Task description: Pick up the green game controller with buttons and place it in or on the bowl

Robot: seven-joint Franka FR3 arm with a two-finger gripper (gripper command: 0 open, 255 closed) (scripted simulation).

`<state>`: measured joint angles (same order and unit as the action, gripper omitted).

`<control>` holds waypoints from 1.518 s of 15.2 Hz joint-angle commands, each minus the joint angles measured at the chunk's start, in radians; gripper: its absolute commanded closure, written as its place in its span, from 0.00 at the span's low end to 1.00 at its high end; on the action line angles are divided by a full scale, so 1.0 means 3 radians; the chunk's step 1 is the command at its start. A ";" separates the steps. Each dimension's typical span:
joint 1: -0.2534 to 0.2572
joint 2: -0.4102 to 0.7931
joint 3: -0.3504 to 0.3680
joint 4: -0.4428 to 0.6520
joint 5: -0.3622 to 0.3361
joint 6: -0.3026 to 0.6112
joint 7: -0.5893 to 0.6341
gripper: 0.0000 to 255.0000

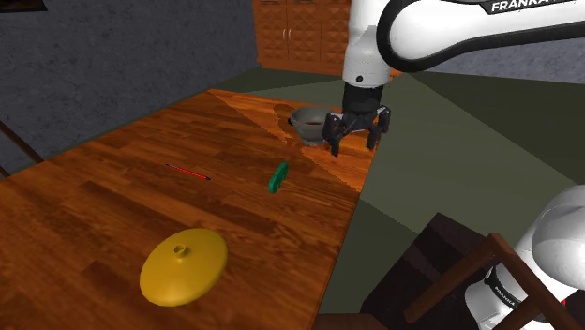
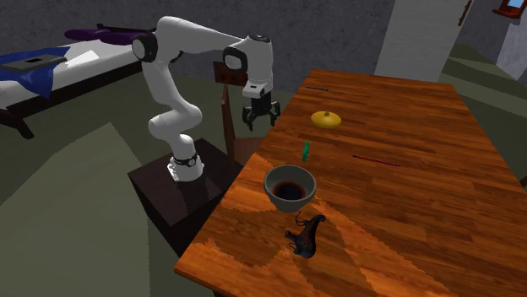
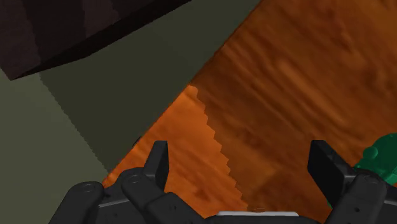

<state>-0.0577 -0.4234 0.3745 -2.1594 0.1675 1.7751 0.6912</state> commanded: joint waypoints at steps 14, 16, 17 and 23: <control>0.0102 0.2268 0.0576 0.1753 -0.1012 0.0215 0.2380 0.00; 0.0117 0.2291 0.0561 0.1735 -0.1022 0.0255 0.2397 0.00; 0.0116 0.2297 0.0558 0.1697 -0.1026 0.0297 0.2400 0.00; 0.0115 0.2341 0.0545 0.1500 -0.1058 0.0531 0.2422 0.00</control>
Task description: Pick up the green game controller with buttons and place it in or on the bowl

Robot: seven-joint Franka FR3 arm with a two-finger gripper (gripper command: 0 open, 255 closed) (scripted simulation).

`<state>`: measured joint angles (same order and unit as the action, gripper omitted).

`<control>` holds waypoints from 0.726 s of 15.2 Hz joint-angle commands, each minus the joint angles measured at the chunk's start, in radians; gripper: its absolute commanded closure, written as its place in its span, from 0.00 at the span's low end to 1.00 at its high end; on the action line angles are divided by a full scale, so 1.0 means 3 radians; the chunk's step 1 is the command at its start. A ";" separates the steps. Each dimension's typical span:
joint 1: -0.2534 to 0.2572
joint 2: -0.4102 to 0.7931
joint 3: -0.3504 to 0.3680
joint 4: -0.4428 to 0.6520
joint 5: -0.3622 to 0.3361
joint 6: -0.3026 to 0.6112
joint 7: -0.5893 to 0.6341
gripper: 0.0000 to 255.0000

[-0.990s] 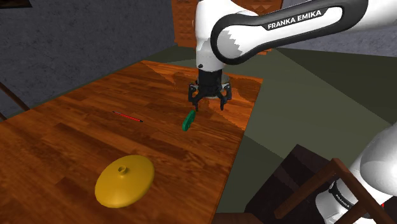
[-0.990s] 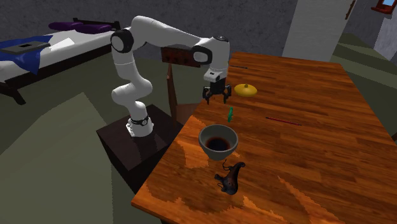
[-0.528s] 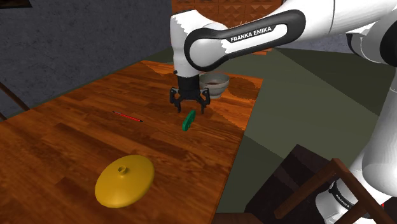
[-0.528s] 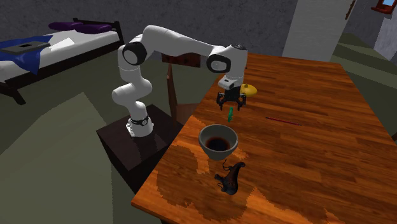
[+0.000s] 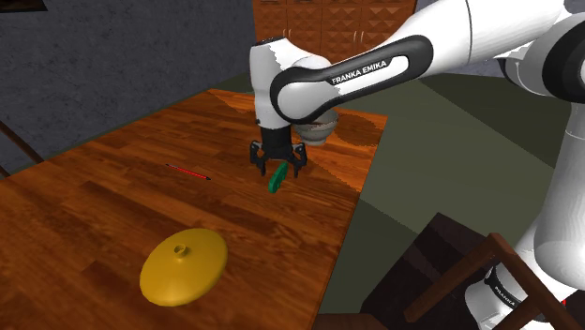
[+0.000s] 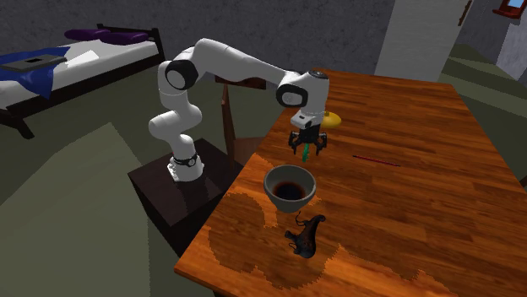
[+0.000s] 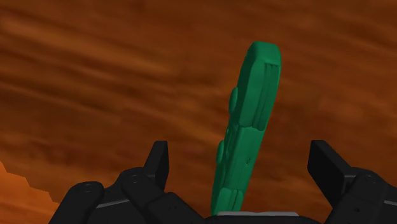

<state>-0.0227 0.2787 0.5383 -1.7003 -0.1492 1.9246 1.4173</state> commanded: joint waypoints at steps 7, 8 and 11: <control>-0.0002 0.0002 -0.0001 -0.0029 -0.0003 0.0032 0.0002 0.00; -0.0002 0.0002 -0.0001 -0.0029 -0.0003 0.0032 0.0002 1.00; -0.0002 0.0002 -0.0001 -0.0029 -0.0003 0.0032 0.0002 1.00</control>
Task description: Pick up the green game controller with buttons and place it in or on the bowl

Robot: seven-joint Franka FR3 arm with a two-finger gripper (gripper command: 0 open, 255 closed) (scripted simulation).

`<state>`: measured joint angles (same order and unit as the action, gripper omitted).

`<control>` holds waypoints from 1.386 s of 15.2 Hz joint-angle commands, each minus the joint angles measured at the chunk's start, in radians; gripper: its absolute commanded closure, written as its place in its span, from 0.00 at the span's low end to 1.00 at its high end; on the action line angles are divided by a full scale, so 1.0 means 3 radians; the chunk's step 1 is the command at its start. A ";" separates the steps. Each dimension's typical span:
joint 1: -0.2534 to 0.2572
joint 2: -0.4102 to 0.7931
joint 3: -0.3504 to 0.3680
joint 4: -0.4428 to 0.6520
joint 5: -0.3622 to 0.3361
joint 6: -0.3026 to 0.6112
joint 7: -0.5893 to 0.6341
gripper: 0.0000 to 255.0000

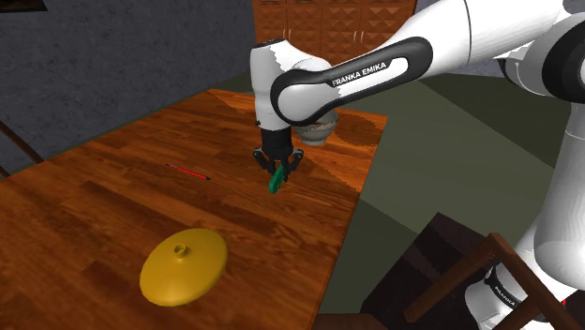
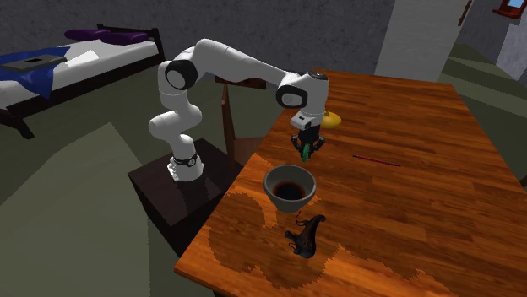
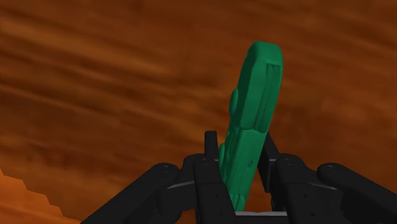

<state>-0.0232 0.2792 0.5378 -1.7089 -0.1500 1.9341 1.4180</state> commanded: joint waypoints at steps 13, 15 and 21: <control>0.0002 -0.0058 0.0016 0.0243 0.0041 -0.0291 -0.0029 1.00; 0.0005 -0.0068 0.0020 0.0321 0.0048 -0.0377 -0.0034 1.00; 0.0021 -0.0076 0.0030 0.0581 0.0058 -0.0643 -0.0045 1.00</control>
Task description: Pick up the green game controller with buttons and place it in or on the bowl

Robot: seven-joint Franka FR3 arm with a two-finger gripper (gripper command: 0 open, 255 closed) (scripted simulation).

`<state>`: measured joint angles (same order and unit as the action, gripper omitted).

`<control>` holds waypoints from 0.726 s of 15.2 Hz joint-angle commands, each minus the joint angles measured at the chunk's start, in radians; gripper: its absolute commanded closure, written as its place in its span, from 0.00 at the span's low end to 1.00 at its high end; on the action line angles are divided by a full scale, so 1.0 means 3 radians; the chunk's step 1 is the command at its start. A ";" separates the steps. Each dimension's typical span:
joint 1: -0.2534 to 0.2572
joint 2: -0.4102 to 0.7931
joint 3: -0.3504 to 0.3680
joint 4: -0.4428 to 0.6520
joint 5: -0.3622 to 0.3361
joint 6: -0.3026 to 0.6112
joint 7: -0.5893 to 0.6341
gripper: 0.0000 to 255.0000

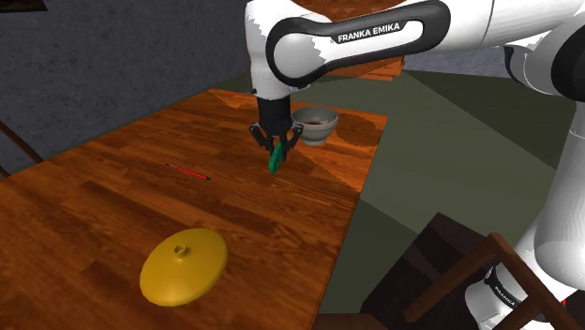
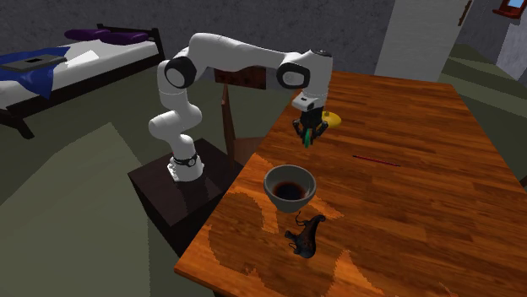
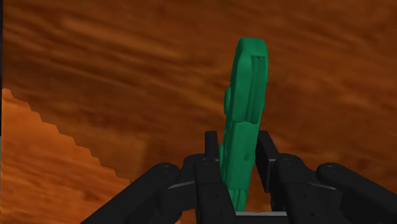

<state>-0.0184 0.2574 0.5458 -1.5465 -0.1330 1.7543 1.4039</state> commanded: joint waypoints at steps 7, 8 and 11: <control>0.0042 0.0030 0.0013 0.0398 -0.0012 -0.0371 0.0003 1.00; 0.0049 0.0040 0.0014 0.0455 -0.0016 -0.0420 0.0004 1.00; 0.0075 0.0074 0.0018 0.0637 -0.0034 -0.0571 0.0009 1.00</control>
<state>0.0009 0.2767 0.5504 -1.3764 -0.1416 1.6017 1.4052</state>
